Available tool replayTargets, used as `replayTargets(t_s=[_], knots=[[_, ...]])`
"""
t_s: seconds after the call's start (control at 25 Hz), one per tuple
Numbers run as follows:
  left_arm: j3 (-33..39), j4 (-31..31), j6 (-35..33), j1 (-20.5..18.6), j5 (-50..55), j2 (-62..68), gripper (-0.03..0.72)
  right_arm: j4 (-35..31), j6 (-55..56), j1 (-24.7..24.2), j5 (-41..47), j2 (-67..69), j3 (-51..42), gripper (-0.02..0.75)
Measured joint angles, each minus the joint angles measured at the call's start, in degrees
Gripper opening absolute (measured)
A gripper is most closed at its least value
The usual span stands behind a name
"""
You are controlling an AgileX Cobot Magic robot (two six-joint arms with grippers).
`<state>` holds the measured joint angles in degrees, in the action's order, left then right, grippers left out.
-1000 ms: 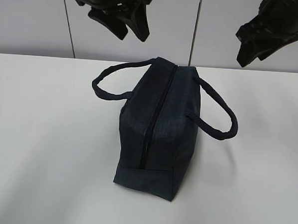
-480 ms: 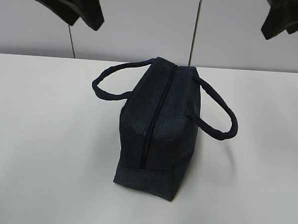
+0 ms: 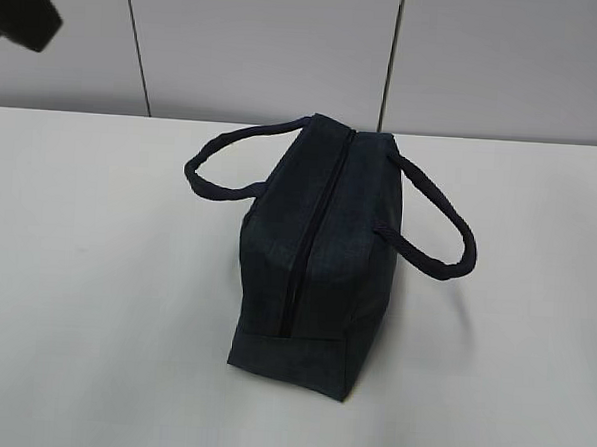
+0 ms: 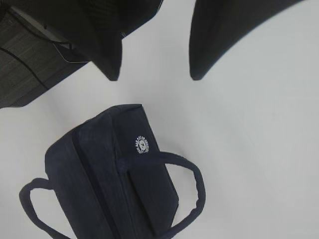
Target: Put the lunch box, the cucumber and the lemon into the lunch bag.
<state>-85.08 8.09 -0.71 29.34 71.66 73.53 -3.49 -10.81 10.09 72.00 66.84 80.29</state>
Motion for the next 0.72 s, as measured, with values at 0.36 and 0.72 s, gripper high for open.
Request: replayTargets(t_s=[0.36, 0.72], knots=[[13.6, 0.0, 0.0, 0.0, 0.5, -19.5, 0.286, 0.0, 0.3, 0.0, 0.2, -18.2, -10.1, 0.386], [26.2, 0.0, -0.7, 0.0, 0.9, -41.4, 0.279, -2.4, 0.6, 0.0, 0.6, -36.7, -22.5, 0.385]])
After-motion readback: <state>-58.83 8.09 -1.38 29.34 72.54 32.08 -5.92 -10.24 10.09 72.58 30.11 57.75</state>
